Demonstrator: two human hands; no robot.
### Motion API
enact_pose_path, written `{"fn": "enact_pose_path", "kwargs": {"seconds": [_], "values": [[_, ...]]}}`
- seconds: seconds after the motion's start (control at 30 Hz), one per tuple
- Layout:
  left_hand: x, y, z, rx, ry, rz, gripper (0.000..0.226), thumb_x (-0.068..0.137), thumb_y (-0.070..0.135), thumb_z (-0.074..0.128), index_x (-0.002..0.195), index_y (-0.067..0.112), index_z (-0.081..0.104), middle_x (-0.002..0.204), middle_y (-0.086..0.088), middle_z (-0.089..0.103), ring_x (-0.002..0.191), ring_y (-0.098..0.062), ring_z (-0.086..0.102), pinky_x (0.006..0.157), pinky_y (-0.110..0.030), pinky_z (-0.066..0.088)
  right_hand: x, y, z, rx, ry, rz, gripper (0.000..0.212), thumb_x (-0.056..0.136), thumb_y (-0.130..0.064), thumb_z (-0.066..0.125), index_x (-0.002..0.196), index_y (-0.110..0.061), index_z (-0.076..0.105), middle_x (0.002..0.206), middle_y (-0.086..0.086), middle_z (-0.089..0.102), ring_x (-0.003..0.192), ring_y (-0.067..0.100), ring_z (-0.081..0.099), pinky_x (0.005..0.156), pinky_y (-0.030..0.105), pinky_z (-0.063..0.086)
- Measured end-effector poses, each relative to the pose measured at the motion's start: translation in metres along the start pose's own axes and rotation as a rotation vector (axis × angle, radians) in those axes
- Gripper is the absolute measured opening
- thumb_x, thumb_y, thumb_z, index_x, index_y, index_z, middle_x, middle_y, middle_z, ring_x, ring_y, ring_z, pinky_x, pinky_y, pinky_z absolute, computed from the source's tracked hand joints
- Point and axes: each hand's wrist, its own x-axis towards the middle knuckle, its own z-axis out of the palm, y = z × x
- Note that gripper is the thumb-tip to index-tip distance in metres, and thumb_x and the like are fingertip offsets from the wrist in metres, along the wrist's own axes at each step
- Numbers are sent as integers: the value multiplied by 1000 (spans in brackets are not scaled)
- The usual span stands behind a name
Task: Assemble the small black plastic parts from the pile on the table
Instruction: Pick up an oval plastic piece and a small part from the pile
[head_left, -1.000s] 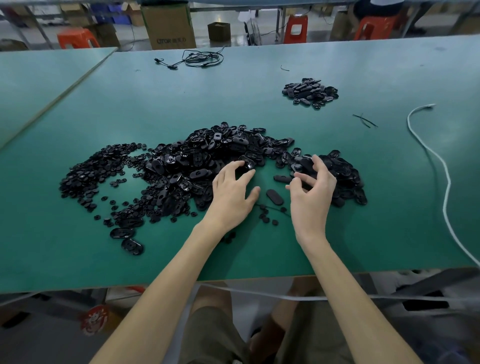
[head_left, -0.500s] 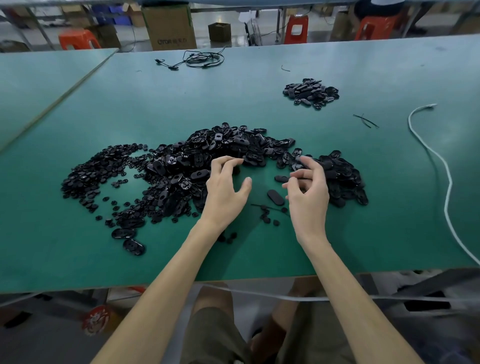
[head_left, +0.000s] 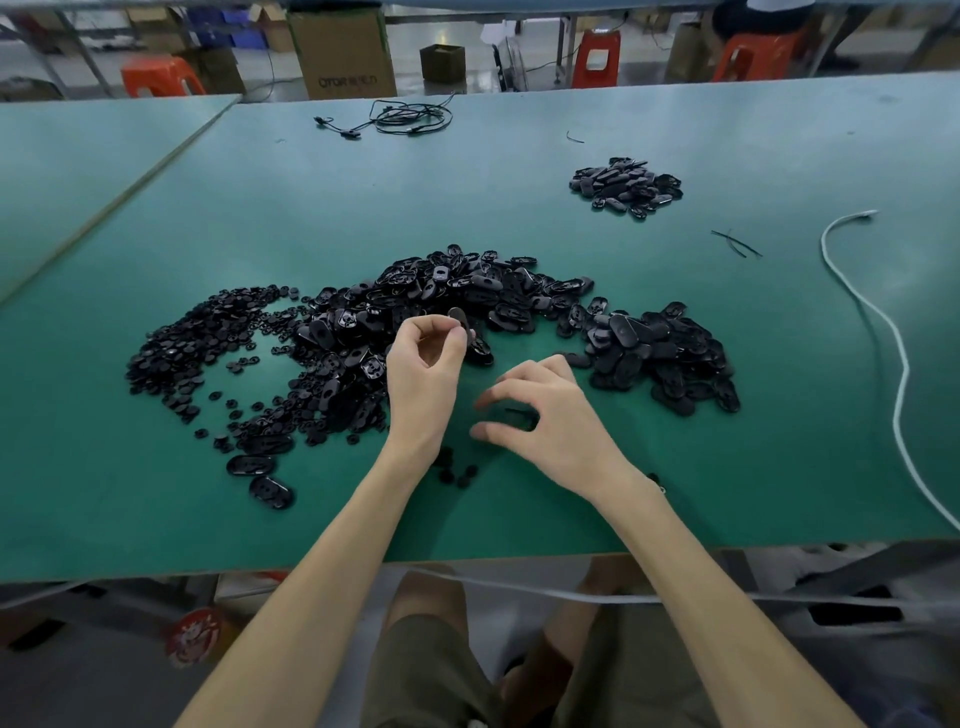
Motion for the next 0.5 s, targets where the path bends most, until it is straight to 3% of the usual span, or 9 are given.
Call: {"fn": "enact_pose_path", "kwargs": {"seconds": [0.17, 0.27, 0.37, 0.5], "values": [[3, -4, -2, -136, 0, -28, 18, 94, 5, 73, 100, 15, 60, 85, 14, 69, 84, -13, 71, 86, -37, 60, -9, -12, 10, -290, 69, -407, 30, 96, -37, 74, 99, -8, 78, 91, 2, 69, 92, 25, 56, 84, 37, 51], [4, -4, -1, -277, -40, -116, 18, 94, 2, 72, 108, 7, 62, 91, 2, 68, 87, -17, 72, 87, -40, 59, -10, -12, 12, -310, -19, -435, 34, 96, -41, 73, 109, -9, 77, 98, 2, 69, 97, 26, 57, 88, 42, 53], [5, -2, -1, -449, -153, -220, 22, 96, -3, 67, 117, 1, 67, 90, -2, 73, 88, -19, 73, 83, -28, 59, -8, -11, 12, -297, -101, -420, 37, 96, -42, 74, 115, -10, 76, 103, 4, 68, 101, 27, 57, 91, 45, 52], [7, 0, -1, -525, -200, -282, 19, 96, -5, 65, 112, 2, 72, 91, -6, 75, 88, -19, 73, 81, -25, 59, -8, -11, 12, -282, -124, -423, 29, 97, -38, 73, 109, -11, 74, 104, 2, 66, 99, 25, 56, 91, 44, 51]]}}
